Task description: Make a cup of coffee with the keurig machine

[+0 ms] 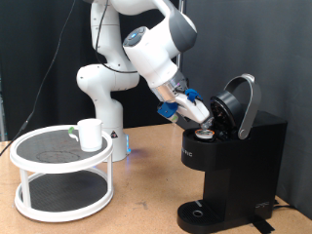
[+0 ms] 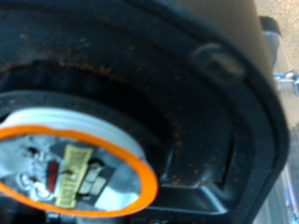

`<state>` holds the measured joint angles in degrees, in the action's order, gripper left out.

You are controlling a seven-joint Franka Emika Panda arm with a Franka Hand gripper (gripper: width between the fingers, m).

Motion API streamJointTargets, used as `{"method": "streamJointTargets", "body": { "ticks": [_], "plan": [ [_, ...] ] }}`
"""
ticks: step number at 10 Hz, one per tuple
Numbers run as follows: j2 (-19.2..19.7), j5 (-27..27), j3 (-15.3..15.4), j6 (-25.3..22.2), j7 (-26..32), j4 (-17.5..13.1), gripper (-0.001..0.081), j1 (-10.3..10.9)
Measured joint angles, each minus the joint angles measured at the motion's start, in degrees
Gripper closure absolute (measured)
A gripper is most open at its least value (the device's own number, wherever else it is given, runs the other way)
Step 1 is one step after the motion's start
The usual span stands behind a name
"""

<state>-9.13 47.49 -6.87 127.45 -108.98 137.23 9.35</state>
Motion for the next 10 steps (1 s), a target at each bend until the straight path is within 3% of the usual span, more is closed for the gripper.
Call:
{"method": "streamJointTargets", "body": {
  "ticks": [7,10],
  "plan": [
    [-2.0,6.6,-1.6,-0.3,4.4,0.1,0.0072,-0.7],
    [-5.1,10.1,-4.1,-3.9,5.2,-0.2,0.0072,-1.2]
  ]
}}
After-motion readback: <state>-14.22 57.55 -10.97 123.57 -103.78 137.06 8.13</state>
